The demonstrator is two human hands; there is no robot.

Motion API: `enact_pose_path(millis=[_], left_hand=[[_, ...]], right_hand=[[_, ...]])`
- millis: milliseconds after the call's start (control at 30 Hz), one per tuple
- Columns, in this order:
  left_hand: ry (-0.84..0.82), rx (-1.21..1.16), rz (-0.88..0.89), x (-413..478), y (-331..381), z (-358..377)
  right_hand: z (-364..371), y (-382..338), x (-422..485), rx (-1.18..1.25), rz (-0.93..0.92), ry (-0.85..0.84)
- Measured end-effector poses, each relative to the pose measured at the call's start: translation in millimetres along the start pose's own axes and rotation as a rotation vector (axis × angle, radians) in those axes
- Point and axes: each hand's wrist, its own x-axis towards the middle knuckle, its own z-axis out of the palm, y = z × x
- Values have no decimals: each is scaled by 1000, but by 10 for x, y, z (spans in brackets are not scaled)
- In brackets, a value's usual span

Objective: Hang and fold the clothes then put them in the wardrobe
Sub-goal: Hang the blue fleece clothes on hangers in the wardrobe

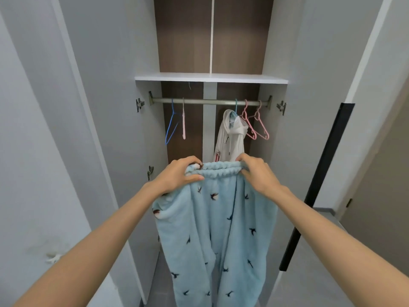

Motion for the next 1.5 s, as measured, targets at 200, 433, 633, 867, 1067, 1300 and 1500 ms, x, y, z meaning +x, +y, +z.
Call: enact_pose_path(millis=[200, 433, 633, 867, 1067, 1300, 1500], left_hand=[[83, 174, -36, 449, -671, -81], [159, 252, -147, 962, -1324, -164], [208, 109, -222, 1311, -1771, -206], [226, 68, -320, 1768, -2341, -73], [256, 68, -426, 2176, -2771, -5], [269, 88, -504, 2684, -3034, -211], [320, 74, -521, 2914, -3183, -455]], right_hand=[[539, -146, 671, -303, -33, -83], [910, -232, 1428, -420, -84, -90], [1173, -183, 2047, -300, -102, -184], [1665, 58, 2877, -6, -58, -472], [2126, 170, 3850, 148, -77, -340], [2557, 97, 5044, 408, 187, -269], [2870, 9, 5646, 521, 333, -334]])
